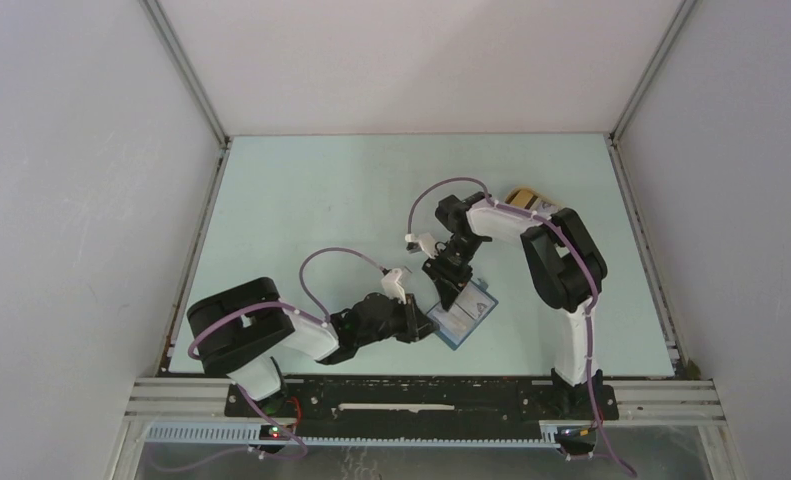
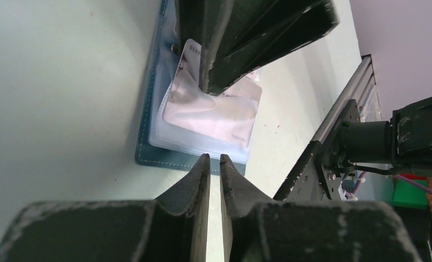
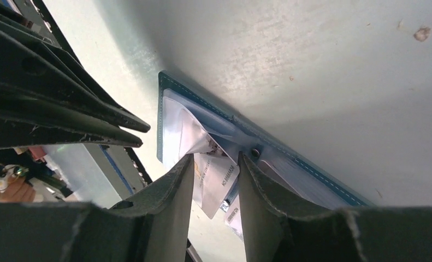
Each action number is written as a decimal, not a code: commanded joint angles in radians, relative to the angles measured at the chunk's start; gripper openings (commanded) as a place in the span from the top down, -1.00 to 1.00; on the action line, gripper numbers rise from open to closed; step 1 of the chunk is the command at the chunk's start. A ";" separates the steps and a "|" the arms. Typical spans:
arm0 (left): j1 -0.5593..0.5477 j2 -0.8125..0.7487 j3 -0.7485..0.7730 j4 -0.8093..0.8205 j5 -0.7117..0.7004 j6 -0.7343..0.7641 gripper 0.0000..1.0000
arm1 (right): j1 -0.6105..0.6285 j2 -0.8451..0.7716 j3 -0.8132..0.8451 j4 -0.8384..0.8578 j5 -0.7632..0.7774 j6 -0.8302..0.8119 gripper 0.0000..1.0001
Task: Put the credit cards into the card holder
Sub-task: Insert the credit card into the card holder.
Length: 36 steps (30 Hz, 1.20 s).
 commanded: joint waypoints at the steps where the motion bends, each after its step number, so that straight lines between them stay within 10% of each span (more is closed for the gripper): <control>1: 0.000 -0.025 -0.025 -0.006 -0.026 0.001 0.69 | 0.019 -0.082 -0.008 0.046 0.039 0.018 0.11; 36: 0.000 0.010 -0.016 -0.018 -0.041 0.005 0.85 | 0.075 -0.089 -0.030 0.066 0.009 0.046 0.21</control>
